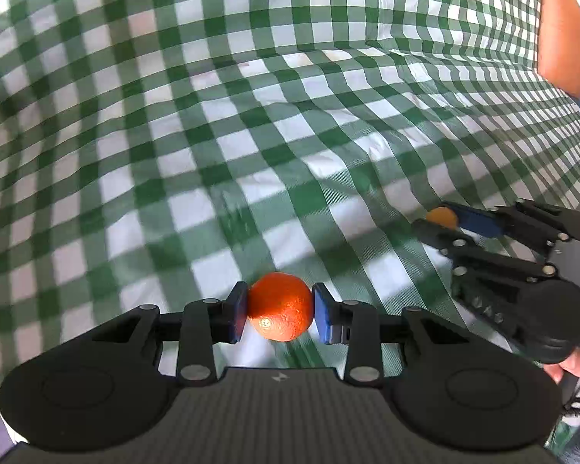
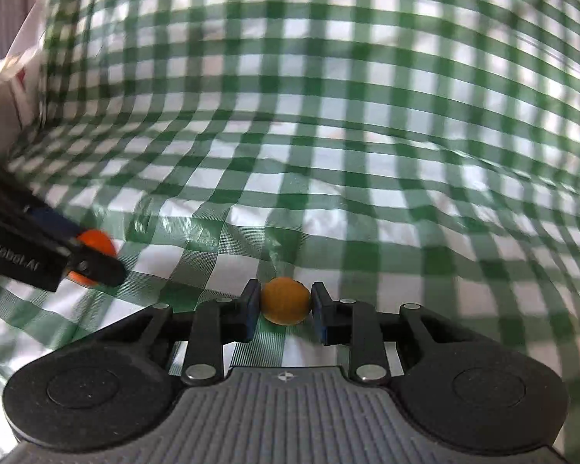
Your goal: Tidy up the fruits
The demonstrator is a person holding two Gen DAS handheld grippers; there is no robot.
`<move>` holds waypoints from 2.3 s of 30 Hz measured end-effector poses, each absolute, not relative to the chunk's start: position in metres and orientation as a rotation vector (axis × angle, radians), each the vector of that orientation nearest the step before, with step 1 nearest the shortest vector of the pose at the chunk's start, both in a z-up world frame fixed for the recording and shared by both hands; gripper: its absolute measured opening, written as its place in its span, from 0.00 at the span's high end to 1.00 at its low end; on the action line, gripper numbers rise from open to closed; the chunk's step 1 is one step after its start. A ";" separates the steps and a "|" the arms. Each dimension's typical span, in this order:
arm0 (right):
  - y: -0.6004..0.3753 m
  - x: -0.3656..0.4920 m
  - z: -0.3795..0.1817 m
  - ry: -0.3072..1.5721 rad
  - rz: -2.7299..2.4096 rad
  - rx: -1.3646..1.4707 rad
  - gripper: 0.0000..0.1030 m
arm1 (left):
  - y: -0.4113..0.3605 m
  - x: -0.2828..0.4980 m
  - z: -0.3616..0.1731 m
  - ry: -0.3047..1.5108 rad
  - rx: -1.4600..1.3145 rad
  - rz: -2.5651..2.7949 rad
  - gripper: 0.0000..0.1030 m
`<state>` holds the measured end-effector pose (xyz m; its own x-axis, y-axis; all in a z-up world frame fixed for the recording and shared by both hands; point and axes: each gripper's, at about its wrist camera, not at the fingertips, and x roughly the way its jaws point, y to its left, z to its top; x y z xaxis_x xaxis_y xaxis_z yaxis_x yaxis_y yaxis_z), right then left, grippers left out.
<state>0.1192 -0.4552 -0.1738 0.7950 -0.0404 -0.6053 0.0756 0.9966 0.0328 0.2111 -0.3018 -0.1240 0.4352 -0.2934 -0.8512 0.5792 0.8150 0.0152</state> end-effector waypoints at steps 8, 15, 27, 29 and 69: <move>-0.402 0.048 -0.129 0.660 -0.053 0.068 0.71 | -0.246 0.142 -0.076 1.000 0.298 -0.470 0.62; -0.328 0.005 -0.096 0.671 0.040 0.101 0.71 | -0.173 0.099 -0.041 0.991 0.265 -0.394 0.62; -0.198 0.043 -0.096 0.688 0.286 -0.050 0.71 | -0.068 0.131 -0.065 1.014 0.231 -0.181 0.62; -0.185 0.058 -0.102 0.703 0.304 -0.090 0.71 | -0.059 0.142 -0.074 1.033 0.226 -0.163 0.62; -0.168 -0.064 -0.050 0.736 0.154 -0.066 0.01 | -0.013 0.007 -0.014 0.950 0.196 -0.099 0.00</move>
